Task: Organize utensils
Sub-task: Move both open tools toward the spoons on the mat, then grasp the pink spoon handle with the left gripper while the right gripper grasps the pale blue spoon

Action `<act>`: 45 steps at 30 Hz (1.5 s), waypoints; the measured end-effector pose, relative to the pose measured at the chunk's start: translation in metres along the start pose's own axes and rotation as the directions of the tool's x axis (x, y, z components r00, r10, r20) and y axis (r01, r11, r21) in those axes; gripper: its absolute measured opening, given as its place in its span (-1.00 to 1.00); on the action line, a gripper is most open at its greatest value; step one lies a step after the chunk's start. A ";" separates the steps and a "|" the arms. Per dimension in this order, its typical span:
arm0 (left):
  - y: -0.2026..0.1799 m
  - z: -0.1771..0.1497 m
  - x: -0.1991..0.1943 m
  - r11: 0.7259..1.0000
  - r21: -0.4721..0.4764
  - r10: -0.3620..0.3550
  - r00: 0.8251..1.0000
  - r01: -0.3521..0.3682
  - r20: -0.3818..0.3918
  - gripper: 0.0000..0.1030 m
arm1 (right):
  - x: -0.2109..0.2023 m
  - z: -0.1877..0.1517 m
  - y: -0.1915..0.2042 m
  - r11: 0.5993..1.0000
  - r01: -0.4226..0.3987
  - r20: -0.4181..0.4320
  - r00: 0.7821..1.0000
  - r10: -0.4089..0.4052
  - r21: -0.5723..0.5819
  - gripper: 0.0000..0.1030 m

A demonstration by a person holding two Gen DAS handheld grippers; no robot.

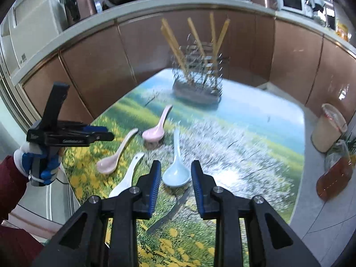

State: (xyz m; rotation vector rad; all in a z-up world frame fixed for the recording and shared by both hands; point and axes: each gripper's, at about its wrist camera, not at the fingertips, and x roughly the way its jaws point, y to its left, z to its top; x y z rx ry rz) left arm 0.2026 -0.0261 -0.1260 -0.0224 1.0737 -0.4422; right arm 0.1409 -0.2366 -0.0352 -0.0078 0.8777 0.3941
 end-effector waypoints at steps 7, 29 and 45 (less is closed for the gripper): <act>0.001 0.008 0.034 0.999 0.008 0.035 0.997 -0.034 -0.069 -0.23 | 0.050 0.008 -0.005 1.000 -0.001 -0.092 0.996 0.000 -0.004 -0.48; 0.006 0.021 0.052 0.993 0.108 0.054 0.987 -0.038 -0.149 -0.74 | 0.186 0.053 0.012 0.988 0.026 -0.370 0.926 -0.082 -0.152 -0.49; -0.004 0.006 0.022 0.998 0.064 0.024 1.000 -0.023 -0.018 -0.79 | 0.116 0.036 0.003 0.997 0.034 -0.188 0.981 -0.047 -0.072 -0.80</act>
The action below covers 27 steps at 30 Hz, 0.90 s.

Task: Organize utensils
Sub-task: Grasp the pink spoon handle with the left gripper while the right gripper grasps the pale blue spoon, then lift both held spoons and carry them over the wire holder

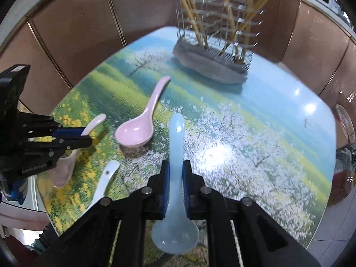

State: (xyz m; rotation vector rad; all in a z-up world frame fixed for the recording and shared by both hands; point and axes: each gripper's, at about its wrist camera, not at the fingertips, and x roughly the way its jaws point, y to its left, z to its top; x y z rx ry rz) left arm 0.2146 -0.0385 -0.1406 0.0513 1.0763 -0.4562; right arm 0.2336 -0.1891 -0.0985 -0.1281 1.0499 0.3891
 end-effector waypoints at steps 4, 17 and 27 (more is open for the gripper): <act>-0.003 -0.002 -0.016 1.000 -0.007 -0.001 0.999 0.001 0.042 -0.79 | -0.020 -0.018 0.005 1.000 0.002 0.044 0.999 -0.002 0.008 -0.80; -0.004 -0.013 -0.049 1.000 -0.021 0.015 0.994 -0.013 0.108 -0.79 | -0.055 -0.042 0.003 0.999 0.012 0.129 0.992 -0.018 0.042 -0.80; -0.006 0.009 -0.071 0.999 -0.037 0.000 0.985 0.006 0.170 -0.79 | -0.085 -0.036 -0.006 0.997 0.027 0.211 0.977 -0.040 0.065 -0.80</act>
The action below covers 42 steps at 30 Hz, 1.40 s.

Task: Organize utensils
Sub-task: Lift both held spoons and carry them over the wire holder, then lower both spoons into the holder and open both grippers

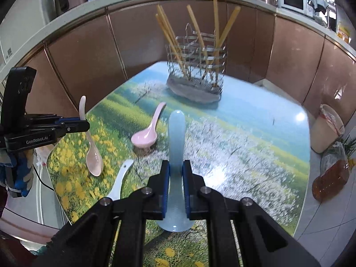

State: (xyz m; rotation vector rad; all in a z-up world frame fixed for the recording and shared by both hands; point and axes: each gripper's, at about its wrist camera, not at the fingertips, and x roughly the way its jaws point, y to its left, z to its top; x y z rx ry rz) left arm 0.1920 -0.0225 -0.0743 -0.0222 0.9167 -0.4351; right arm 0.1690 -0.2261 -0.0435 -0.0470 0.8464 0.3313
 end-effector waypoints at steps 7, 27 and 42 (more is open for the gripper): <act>-0.009 0.059 -0.020 1.000 0.017 -0.027 0.995 0.026 0.091 -0.79 | -0.027 0.053 -0.009 1.000 0.019 0.114 0.993 -0.018 -0.007 -0.80; -0.032 0.229 0.013 0.999 0.038 -0.026 0.924 0.012 0.382 -0.79 | -0.011 0.217 -0.033 0.997 0.078 0.455 0.887 -0.075 0.011 -0.79; -0.014 0.203 0.085 1.000 -0.013 0.006 0.923 -0.001 0.384 -0.79 | 0.095 0.194 -0.029 0.989 0.146 0.413 0.902 -0.124 -0.021 -0.79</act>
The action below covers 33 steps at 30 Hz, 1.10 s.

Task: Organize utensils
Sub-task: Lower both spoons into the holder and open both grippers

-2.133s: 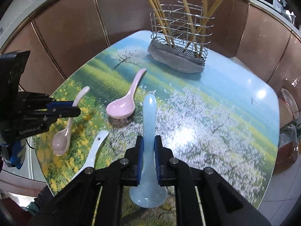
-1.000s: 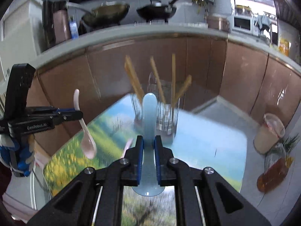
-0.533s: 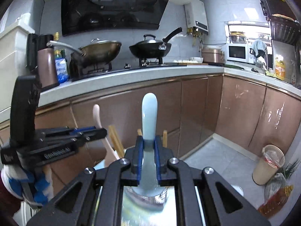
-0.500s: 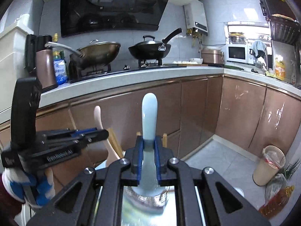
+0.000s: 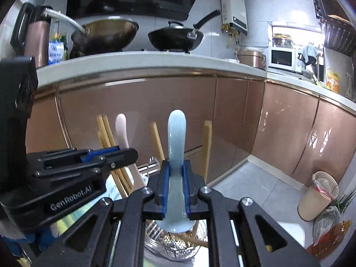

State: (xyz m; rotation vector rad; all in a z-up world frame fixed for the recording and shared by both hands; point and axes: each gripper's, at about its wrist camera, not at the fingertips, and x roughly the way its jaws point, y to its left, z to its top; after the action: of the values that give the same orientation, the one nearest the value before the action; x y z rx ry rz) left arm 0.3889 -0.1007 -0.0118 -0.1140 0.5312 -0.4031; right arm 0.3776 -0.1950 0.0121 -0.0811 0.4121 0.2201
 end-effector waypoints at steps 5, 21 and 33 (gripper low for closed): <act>0.005 -0.010 0.005 0.999 -0.036 -0.009 0.999 0.008 -0.034 -0.79 | -0.004 -0.004 0.007 0.999 -0.009 -0.003 1.000 0.009 -0.034 -0.77; 0.010 -0.004 -0.025 0.998 -0.056 -0.023 1.000 0.022 -0.015 -0.42 | -0.029 0.005 0.010 0.998 -0.007 -0.007 1.000 0.007 -0.057 -0.62; 0.005 0.008 -0.089 0.999 -0.045 -0.026 0.999 0.027 0.030 -0.36 | -0.100 0.023 0.013 0.998 0.030 0.041 0.999 -0.028 -0.054 -0.62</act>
State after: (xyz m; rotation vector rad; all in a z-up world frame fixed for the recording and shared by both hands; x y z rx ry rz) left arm 0.3243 -0.0604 0.0358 -0.1704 0.5107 -0.4146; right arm 0.2943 -0.1987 0.0736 -0.1357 0.3652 0.2041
